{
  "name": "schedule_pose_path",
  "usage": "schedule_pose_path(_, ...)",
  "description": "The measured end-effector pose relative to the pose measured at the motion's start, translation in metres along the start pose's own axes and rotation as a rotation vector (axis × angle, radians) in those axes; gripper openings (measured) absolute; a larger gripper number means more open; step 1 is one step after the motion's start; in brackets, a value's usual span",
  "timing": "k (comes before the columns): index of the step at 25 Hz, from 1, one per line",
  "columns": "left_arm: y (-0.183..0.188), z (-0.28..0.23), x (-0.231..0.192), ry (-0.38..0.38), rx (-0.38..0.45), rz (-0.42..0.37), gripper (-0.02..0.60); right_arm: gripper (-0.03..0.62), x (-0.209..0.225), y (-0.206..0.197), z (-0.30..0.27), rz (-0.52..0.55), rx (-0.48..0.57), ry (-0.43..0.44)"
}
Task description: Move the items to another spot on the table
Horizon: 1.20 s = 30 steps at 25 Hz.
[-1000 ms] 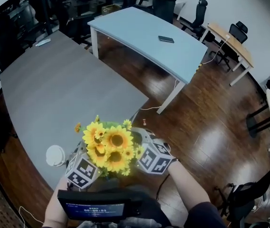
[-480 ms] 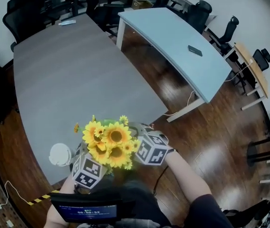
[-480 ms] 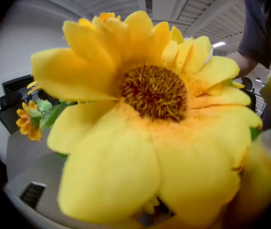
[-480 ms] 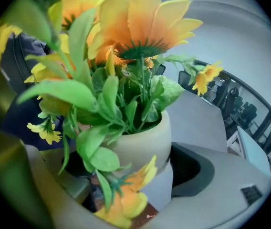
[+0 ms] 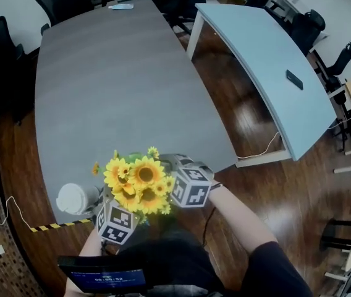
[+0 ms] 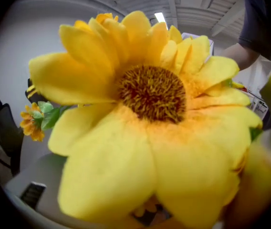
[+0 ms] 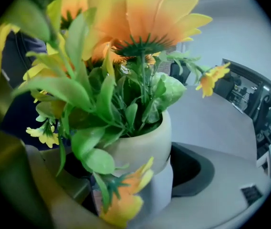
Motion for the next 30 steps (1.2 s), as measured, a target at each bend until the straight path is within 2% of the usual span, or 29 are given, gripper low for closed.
schedule_pose_path(7, -0.015, -0.019, -0.017, 0.124, -0.064, 0.131, 0.380, 0.471, 0.029, 0.000, -0.036, 0.116, -0.010, 0.125)
schedule_pose_path(13, -0.028, -0.032, -0.019, 0.200, -0.103, 0.187, 0.370, 0.471, 0.039, -0.008, -0.057, 0.145, -0.009, 0.167)
schedule_pose_path(18, -0.037, -0.033, -0.026, 0.194, -0.094, 0.198, 0.347, 0.477, 0.043, -0.012, -0.070, 0.073, -0.013, 0.200)
schedule_pose_path(24, -0.043, -0.033, -0.028, 0.179, -0.089, 0.194, 0.332, 0.477, 0.038, -0.016, -0.073, 0.036, 0.001, 0.182)
schedule_pose_path(30, -0.047, -0.028, -0.024, 0.170, -0.082, 0.193, 0.325, 0.476, 0.033, -0.016, -0.075, 0.046, 0.008, 0.174)
Point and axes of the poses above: the fingertips, and each gripper's own axes: z backward along the fingers, x to its right, y out of its top, the point moved 6 cm from there along z, backward along the fingers
